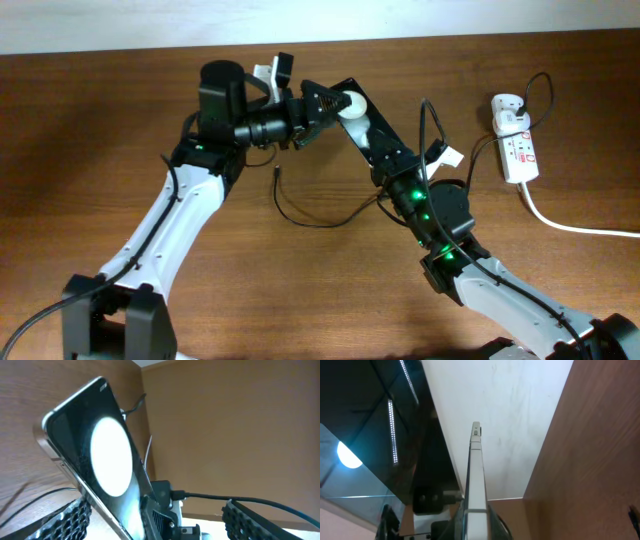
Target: Plug charger to phone and switch on socket
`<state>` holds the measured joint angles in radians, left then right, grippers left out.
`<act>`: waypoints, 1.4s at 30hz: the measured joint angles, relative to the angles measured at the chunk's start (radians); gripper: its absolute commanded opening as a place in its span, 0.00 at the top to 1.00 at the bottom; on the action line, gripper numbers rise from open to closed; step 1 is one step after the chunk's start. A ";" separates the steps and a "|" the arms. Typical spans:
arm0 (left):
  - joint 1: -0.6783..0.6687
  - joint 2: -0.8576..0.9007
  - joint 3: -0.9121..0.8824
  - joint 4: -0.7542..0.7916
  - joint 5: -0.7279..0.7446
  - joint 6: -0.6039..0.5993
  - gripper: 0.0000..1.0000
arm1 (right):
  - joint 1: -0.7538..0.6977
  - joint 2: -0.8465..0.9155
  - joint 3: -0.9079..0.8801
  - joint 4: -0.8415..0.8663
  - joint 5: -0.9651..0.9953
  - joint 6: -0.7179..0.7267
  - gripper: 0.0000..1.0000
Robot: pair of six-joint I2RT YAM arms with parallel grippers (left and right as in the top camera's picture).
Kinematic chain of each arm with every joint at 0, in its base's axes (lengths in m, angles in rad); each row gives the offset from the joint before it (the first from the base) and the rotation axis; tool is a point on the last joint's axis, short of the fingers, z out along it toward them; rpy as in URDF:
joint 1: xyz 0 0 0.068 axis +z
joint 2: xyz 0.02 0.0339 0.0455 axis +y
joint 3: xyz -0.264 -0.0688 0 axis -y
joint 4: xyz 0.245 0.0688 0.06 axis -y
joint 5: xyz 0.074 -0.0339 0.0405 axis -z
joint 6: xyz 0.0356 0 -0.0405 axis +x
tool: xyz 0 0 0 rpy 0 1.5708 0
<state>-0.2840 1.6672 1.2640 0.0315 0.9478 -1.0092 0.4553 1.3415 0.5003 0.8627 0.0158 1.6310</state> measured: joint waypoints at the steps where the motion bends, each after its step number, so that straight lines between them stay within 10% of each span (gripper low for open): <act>1: -0.010 0.006 0.000 0.001 -0.003 -0.012 0.16 | 0.000 0.000 0.002 0.000 -0.001 0.000 0.96; 25: -0.083 0.099 0.000 0.160 -0.102 -0.214 1.00 | -0.002 -0.003 0.033 -0.027 -0.016 0.042 0.96; 34: -0.092 0.100 -0.001 0.161 -0.104 -0.214 1.00 | 0.004 -0.003 0.033 -0.040 -0.071 0.014 0.49; 42: 0.068 0.100 -0.001 0.084 -0.078 -0.088 1.00 | 0.004 -0.003 0.035 -0.158 -0.082 -0.101 0.27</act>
<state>-0.2157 1.7676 1.2633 0.1158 0.8700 -1.0973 0.4591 1.3384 0.5350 0.7052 -0.0662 1.5303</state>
